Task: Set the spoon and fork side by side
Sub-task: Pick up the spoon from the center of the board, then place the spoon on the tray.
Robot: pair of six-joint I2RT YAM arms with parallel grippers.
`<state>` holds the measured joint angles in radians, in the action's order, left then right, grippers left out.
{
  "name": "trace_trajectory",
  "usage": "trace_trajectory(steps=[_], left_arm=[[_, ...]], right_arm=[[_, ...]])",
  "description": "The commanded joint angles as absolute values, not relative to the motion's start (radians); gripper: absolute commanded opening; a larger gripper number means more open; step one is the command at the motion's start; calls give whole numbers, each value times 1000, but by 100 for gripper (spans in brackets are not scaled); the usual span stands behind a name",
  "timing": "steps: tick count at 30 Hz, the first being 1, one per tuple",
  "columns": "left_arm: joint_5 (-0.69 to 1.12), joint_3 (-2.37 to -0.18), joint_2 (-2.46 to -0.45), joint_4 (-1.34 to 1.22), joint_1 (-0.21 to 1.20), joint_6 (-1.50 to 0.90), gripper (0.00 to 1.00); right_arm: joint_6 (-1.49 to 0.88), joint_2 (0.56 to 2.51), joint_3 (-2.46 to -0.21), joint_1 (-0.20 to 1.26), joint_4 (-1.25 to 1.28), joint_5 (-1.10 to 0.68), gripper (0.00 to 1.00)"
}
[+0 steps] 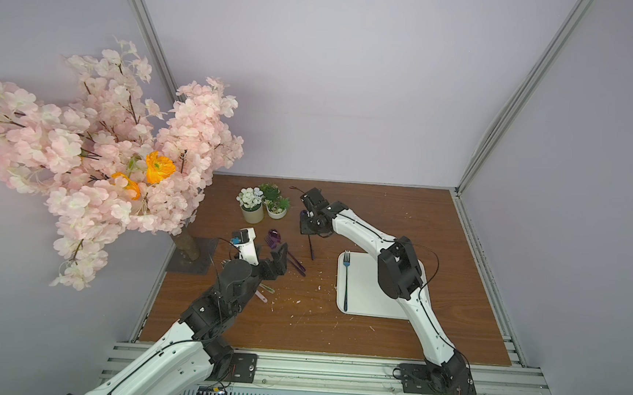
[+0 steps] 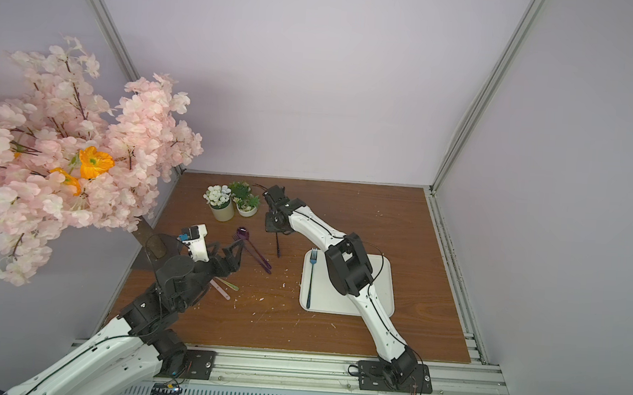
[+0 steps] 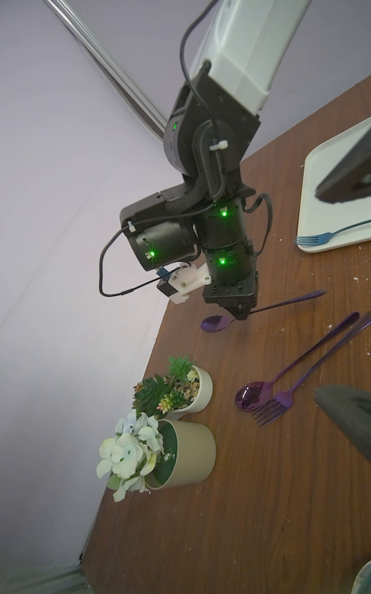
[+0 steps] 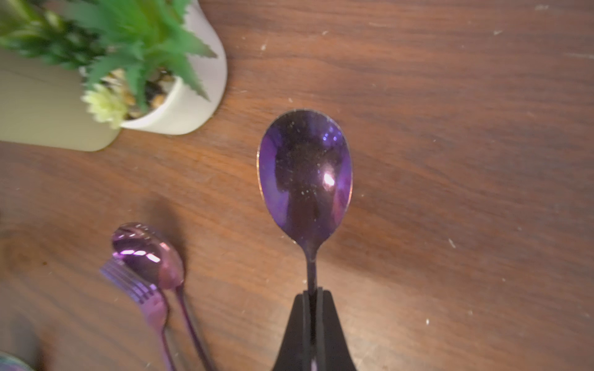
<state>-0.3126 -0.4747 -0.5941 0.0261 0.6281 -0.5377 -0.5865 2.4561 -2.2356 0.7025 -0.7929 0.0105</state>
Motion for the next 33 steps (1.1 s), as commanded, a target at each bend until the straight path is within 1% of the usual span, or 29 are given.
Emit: trace_trajectory(steps=[1, 4, 9, 15, 19, 25, 33], left_arm=[[-335, -479, -578, 39, 620, -539, 91], [-342, -477, -570, 42, 620, -541, 91], [-346, -472, -559, 42, 620, -544, 91], [-337, -465, -565, 27, 620, -548, 91], [-329, -463, -569, 27, 620, -551, 91], [-330, -462, -573, 26, 620, -553, 91], [-330, -463, -592, 26, 620, -553, 92]], right_arm=[[-580, 2340, -2223, 695, -830, 31, 0], [-591, 2260, -2149, 698, -830, 57, 0], [-620, 2071, -1948, 694, -837, 136, 0], [-712, 1785, -1586, 679, -832, 188, 0], [-773, 1645, -1350, 664, -781, 153, 0], [-823, 1584, -1136, 663, -688, 85, 0], [-827, 1605, -1045, 665, -610, 45, 0]])
